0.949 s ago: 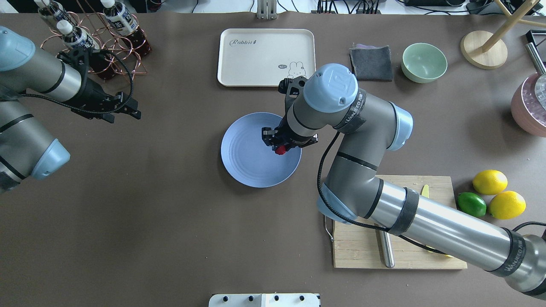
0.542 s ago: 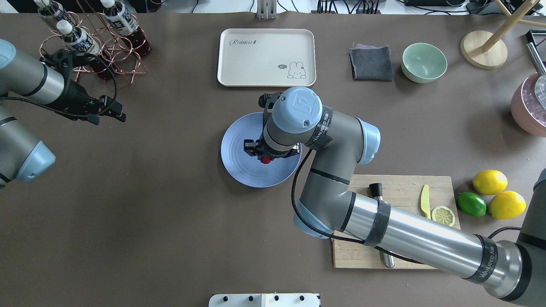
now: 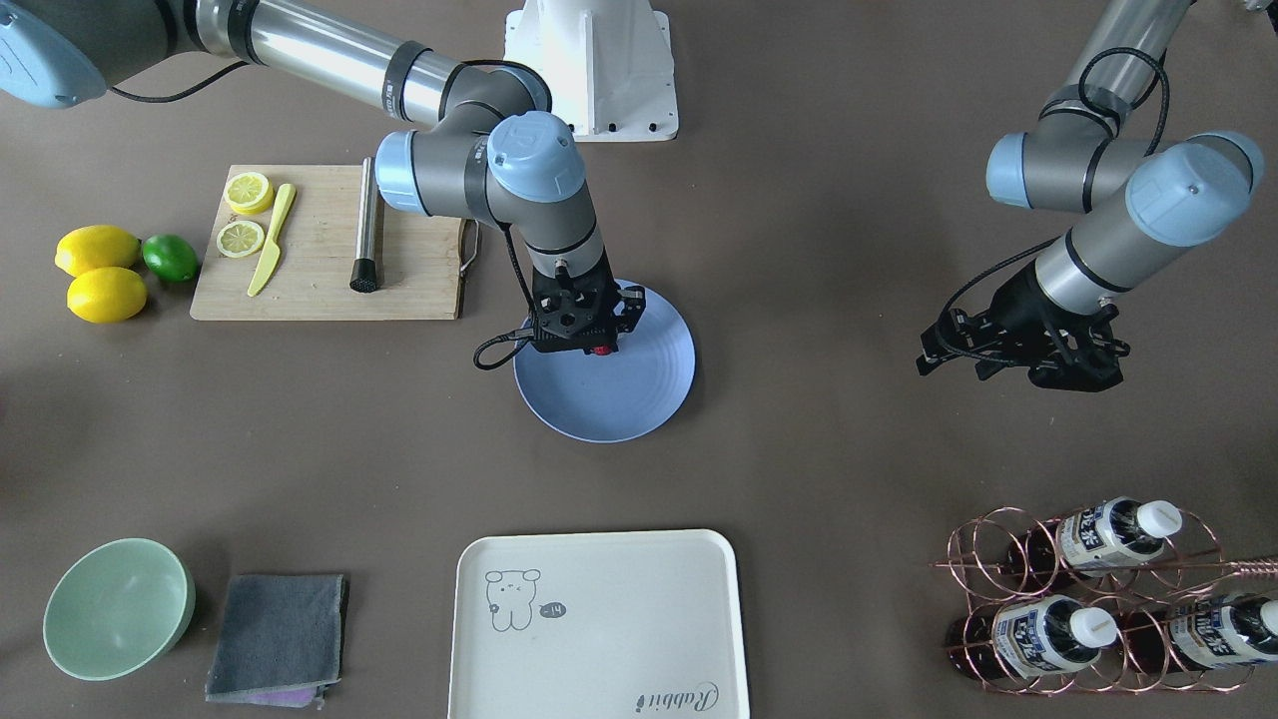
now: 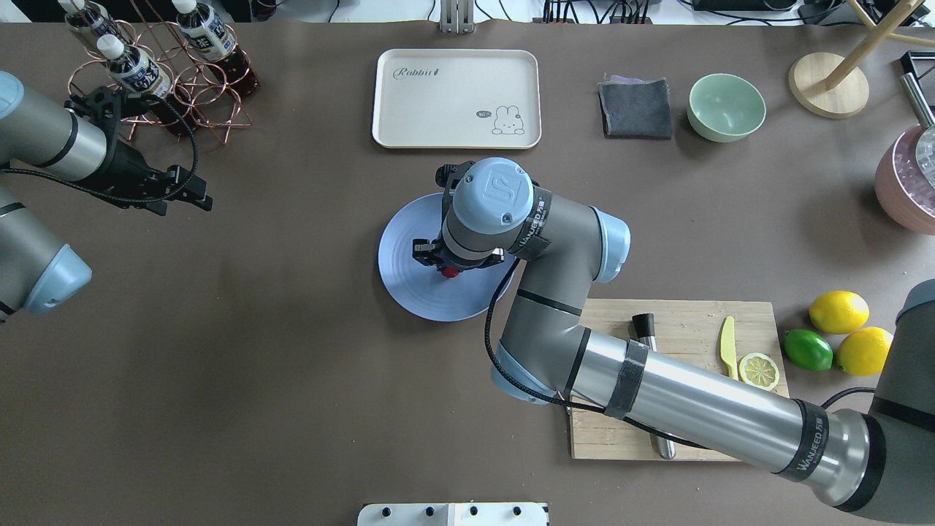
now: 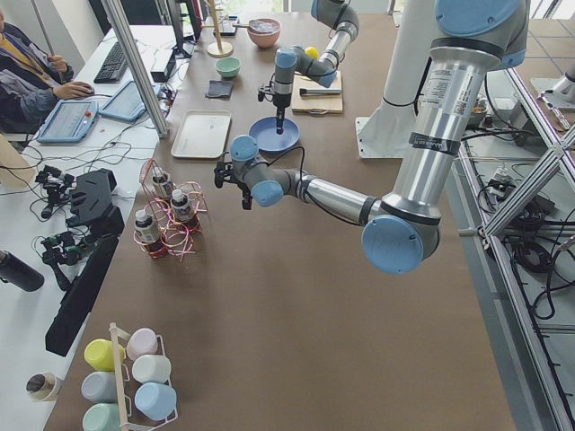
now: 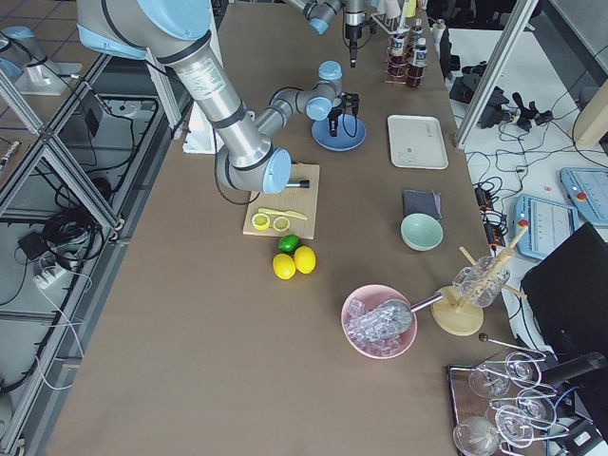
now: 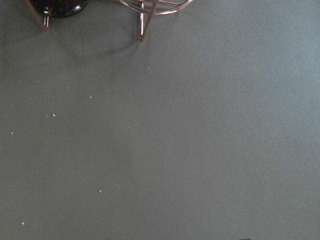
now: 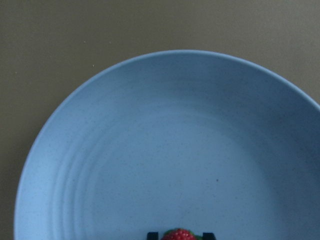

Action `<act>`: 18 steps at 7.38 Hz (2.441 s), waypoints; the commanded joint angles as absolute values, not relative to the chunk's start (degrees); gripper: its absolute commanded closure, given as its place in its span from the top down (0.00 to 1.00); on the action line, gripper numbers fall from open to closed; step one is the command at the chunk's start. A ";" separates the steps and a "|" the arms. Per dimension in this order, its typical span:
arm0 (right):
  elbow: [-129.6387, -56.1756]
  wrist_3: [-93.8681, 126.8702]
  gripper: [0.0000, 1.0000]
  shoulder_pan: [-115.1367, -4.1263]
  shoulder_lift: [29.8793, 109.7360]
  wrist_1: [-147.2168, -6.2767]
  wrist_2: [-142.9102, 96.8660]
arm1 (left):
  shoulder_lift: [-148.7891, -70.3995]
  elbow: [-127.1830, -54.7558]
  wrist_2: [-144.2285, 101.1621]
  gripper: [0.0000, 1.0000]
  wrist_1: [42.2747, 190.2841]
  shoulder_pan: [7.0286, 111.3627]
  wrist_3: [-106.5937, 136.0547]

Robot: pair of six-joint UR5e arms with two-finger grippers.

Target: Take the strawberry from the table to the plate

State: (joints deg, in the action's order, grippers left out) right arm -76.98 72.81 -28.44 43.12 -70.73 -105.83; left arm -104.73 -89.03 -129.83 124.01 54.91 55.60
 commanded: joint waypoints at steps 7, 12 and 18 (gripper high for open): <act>-87.67 63.79 1.00 -42.94 49.26 -78.80 -119.60 | -99.60 -91.84 -129.99 0.87 122.08 61.23 49.89; -92.46 24.76 1.00 -67.45 69.21 -83.85 -134.18 | -93.17 -94.13 -130.61 0.87 102.34 77.40 12.10; -90.98 -13.09 1.00 -84.98 80.42 -99.32 -132.20 | -92.11 -94.40 -135.00 0.88 99.05 80.60 8.44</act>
State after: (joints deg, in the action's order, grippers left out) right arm -91.83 -9.74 -83.27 80.13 -97.22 -133.40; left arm -91.94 -94.46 -134.93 99.08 80.61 8.47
